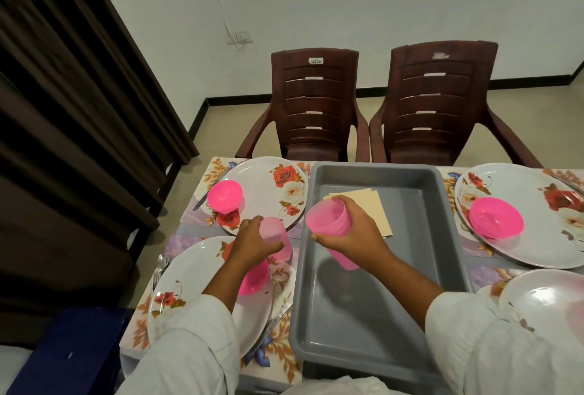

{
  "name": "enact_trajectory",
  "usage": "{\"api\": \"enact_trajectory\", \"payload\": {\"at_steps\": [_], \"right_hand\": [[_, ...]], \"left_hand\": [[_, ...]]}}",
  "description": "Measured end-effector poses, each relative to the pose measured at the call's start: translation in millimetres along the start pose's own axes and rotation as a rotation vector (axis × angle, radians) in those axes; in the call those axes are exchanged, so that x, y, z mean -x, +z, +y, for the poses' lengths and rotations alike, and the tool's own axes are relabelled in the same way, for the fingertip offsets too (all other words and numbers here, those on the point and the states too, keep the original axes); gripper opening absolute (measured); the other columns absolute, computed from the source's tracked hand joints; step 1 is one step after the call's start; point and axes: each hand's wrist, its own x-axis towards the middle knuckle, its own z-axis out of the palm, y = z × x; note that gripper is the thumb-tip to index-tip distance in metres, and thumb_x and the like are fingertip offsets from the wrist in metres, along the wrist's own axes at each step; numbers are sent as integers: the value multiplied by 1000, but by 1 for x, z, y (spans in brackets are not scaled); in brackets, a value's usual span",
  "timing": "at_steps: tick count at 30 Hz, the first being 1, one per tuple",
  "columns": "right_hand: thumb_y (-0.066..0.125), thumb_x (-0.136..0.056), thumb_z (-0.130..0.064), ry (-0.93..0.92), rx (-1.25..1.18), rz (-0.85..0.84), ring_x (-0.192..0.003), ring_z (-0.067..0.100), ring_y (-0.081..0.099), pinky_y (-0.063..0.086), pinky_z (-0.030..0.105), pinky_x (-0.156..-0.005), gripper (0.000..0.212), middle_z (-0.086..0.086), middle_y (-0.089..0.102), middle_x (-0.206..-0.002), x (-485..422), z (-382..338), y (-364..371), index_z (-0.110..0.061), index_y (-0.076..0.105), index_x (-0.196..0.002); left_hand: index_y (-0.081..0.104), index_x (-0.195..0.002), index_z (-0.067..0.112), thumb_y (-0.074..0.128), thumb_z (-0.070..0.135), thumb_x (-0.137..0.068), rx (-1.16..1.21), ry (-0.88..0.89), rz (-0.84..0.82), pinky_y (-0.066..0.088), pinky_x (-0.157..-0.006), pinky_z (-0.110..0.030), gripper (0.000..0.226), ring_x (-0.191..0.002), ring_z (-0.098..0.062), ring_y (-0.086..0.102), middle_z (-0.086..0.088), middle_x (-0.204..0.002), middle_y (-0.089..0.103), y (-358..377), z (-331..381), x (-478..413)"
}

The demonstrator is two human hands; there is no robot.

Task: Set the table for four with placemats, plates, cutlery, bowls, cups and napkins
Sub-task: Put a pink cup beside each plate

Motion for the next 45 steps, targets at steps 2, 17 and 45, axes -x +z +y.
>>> {"api": "enact_trajectory", "payload": {"at_steps": [2, 17, 45], "right_hand": [[91, -61, -54, 5, 0, -2, -113, 14, 56, 57, 31, -84, 93, -14, 54, -129, 2, 1, -1, -37, 43, -138], [93, -63, -50, 13, -135, -4, -113, 15, 56, 53, 21, -76, 92, -15, 52, -130, 24, 1, -24, -40, 40, -138], [85, -67, -55, 322, -664, 98, -117, 26, 64, 59, 44, -93, 82, 3, 60, -131, 151, 100, -234, -27, 53, -137]], "left_hand": [[34, -153, 17, 86, 40, -73, -38, 21, -7, 47, -99, -41, 98, -130, -29, 48, -10, -148, 39, 4, 1, 0], [21, -160, 19, 80, 41, -83, -103, 63, -13, 37, -112, -51, 100, -147, -33, 27, -12, -162, 26, 11, 18, 23], [36, -135, 41, 66, 72, -67, 472, 432, -401, 60, -86, -39, 80, -107, -20, 61, 7, -129, 55, 207, 265, 191]]}}
